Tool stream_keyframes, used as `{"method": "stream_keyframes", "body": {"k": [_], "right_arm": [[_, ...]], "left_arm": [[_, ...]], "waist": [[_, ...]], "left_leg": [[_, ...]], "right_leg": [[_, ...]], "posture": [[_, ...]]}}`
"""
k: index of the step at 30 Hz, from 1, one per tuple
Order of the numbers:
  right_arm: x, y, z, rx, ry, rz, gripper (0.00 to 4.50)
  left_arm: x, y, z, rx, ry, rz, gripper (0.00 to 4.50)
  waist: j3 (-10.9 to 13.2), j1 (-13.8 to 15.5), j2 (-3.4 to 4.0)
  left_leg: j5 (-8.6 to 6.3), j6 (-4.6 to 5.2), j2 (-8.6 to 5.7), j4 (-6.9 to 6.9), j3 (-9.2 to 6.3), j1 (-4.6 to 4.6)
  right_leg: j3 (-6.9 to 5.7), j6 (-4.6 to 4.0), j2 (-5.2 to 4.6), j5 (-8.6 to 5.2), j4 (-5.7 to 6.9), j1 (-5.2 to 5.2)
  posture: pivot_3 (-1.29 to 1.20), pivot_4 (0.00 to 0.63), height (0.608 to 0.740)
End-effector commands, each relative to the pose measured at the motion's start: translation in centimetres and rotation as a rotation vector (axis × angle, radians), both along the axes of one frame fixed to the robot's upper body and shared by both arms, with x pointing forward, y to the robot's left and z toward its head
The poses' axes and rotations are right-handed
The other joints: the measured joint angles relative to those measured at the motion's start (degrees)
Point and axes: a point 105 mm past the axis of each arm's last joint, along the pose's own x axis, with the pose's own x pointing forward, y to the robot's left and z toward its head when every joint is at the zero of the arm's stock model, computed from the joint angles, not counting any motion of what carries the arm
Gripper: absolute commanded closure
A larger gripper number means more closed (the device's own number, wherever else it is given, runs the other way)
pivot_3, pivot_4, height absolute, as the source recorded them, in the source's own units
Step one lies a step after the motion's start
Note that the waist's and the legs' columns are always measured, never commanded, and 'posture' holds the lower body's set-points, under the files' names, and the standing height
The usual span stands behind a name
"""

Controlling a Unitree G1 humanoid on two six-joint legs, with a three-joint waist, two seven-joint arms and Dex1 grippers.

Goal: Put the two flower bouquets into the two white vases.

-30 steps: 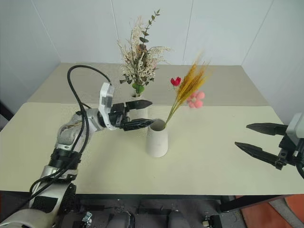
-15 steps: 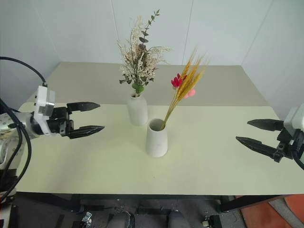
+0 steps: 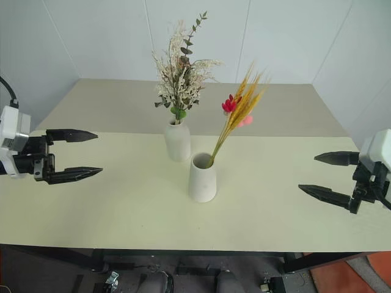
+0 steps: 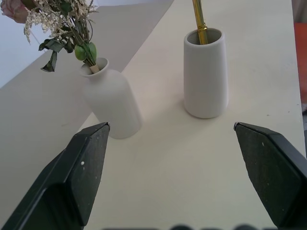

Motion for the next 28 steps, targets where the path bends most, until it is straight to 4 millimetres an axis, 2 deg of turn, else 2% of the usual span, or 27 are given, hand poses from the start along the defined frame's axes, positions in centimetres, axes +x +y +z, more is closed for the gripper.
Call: {"method": "stream_keyframes", "body": {"k": [1, 12, 28], "right_arm": [[-0.5, 0.2, 1.6, -0.007, -0.046, 0.025, 0.03], [-1.3, 0.2, 2.0, 0.007, -0.052, 0.025, 0.03], [-1.1, -0.1, 1.4, -0.023, -0.079, -0.015, 0.03]], "left_arm": [[0.0, -0.1, 1.3, -0.001, -0.086, 0.018, 0.00], [1.2, -0.5, 1.5, -0.004, -0.134, 0.046, 0.00], [1.4, -0.3, 1.9, 0.012, -0.162, 0.033, 0.00]], "waist": [[0.0, 0.0, 0.00], [0.0, 0.0, -0.01], [0.0, 0.0, -0.01]], "left_leg": [[0.00, 0.00, 0.00, 0.00, 0.00, 0.00], [0.00, 0.00, -0.01, 0.00, 0.01, 0.01], [0.00, 0.00, 0.00, 0.00, 0.01, 0.01]], "right_leg": [[0.00, 0.00, 0.00, 0.00, 0.01, 0.00], [0.01, 0.01, 0.00, 0.00, 0.02, 0.00], [0.02, 0.01, 0.02, 0.00, 0.04, 0.00]], "posture": [[0.00, 0.150, 0.740], [0.00, 0.150, 0.740], [0.00, 0.150, 0.740]]}}
